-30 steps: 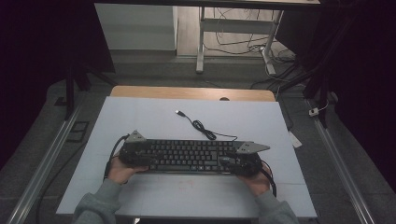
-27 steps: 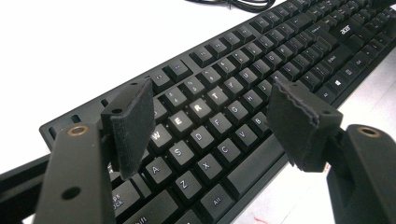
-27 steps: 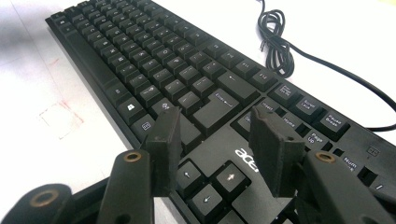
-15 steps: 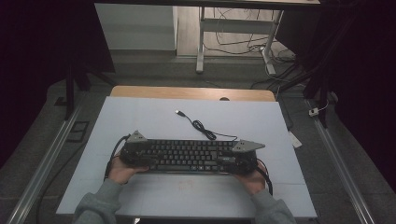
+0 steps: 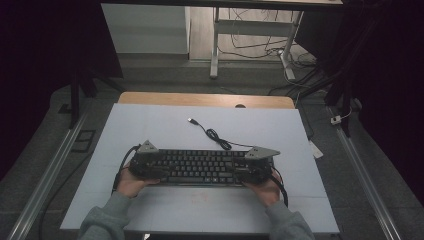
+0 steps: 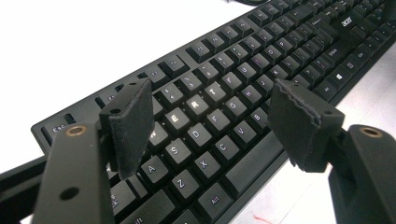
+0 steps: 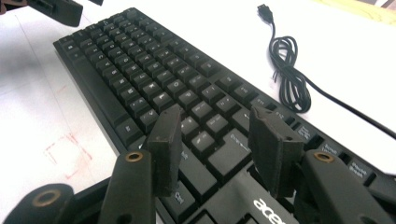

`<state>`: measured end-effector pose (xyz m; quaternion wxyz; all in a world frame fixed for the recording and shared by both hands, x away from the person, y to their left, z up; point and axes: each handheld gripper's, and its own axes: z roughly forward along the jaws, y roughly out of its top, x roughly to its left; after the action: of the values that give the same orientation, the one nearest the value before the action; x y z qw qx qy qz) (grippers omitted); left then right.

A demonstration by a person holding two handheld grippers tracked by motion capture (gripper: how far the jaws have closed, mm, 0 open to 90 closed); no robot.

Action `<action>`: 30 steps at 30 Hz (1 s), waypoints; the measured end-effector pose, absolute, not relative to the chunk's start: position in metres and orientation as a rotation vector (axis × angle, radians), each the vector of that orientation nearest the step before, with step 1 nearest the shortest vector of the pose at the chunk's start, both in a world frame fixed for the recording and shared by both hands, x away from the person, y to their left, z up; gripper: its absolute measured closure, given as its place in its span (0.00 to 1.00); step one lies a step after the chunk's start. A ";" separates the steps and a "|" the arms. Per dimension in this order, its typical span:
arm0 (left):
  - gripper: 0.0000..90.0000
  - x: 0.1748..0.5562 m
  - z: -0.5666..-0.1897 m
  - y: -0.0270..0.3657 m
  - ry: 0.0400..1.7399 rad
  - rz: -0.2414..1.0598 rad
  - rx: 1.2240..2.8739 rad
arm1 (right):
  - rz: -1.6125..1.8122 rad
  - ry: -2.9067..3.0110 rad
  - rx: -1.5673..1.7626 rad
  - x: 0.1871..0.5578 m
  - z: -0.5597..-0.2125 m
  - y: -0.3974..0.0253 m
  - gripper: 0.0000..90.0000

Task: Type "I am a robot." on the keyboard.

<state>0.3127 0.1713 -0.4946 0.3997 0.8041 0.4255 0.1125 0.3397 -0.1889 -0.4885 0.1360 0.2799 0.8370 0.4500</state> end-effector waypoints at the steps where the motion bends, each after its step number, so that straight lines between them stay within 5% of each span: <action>1: 0.34 0.313 -0.495 0.171 1.076 0.284 2.035 | 1.314 2.424 0.805 0.340 -0.488 -0.188 0.61; 20: 0.34 0.313 -0.496 0.170 1.072 0.278 2.053 | 1.339 2.476 0.758 0.350 -0.486 -0.158 0.97; 30: 0.34 0.313 -0.496 0.169 1.067 0.281 2.057 | 1.328 2.503 0.748 0.358 -0.490 -0.134 0.99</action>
<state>0.3127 0.1689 -0.4959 0.3929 0.8103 0.4205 0.1108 0.3577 -0.1341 -0.4902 0.1056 0.2537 0.8493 0.4507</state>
